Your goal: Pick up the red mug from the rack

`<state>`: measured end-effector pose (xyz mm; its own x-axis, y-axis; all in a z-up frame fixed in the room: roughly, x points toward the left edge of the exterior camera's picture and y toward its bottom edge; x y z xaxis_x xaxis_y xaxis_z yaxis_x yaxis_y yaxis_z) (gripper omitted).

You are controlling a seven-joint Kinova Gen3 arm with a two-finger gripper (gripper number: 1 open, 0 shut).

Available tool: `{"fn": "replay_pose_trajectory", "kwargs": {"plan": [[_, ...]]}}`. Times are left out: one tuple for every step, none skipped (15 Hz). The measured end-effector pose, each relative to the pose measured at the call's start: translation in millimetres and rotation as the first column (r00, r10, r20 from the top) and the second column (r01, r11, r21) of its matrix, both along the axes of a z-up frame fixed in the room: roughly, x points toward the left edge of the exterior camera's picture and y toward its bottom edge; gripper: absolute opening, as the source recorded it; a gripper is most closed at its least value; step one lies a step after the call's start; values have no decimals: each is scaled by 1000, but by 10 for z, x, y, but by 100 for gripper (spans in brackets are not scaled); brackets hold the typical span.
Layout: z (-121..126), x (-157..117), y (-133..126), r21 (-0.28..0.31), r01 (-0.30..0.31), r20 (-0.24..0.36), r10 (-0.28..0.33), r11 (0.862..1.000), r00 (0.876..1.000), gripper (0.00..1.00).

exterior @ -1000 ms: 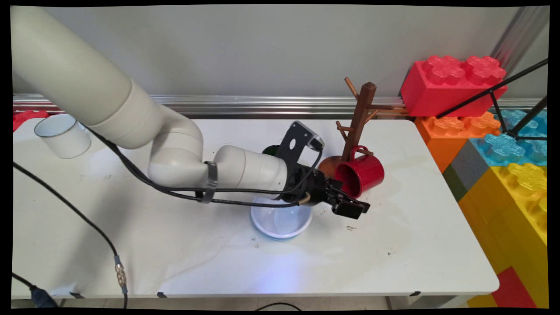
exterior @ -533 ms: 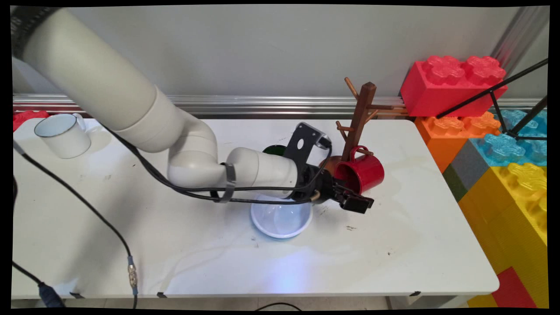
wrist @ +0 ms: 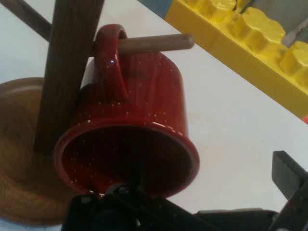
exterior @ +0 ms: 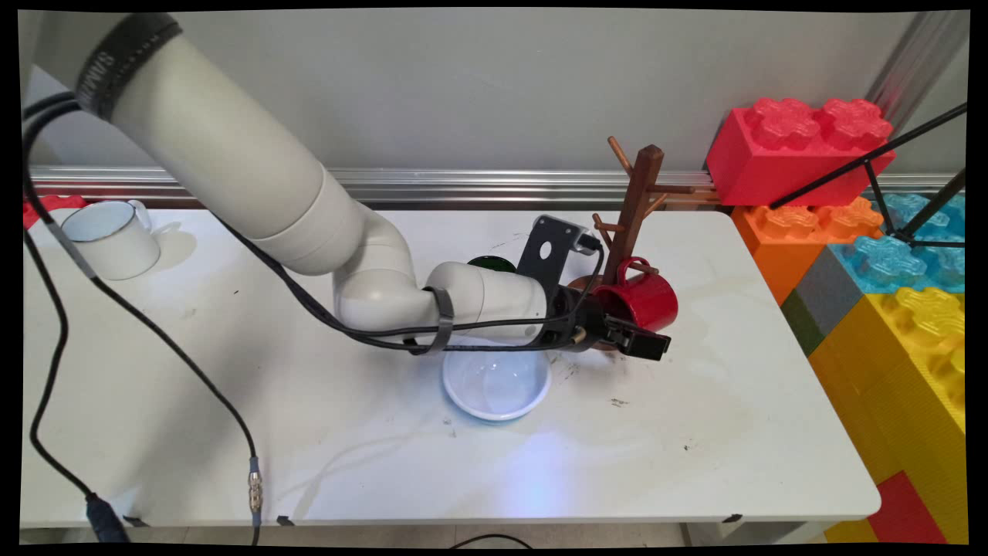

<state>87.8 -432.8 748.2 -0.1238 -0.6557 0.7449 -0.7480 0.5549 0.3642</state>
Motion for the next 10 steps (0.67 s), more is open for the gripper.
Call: {"fn": "replay_pose_trajectory", "kwargs": {"plan": [[-12,-15,-10,6,-8,-4,8,1000,1000,100],[-22,-33,-19,13,-15,-10,16,1000,1000,100],[-31,-52,-26,20,-22,-16,23,1000,1000,100],[-36,-69,-31,25,-28,-23,28,999,999,100],[-38,-80,-36,28,-31,-27,32,999,999,100],[-40,-98,-42,32,-36,-34,37,999,999,100],[-41,-108,-46,35,-40,-38,41,999,998,100],[-42,-122,-53,39,-45,-43,46,998,998,100],[-43,-128,-55,40,-47,-46,49,998,998,100],[-44,-140,-60,44,-52,-51,54,998,997,100]]}}
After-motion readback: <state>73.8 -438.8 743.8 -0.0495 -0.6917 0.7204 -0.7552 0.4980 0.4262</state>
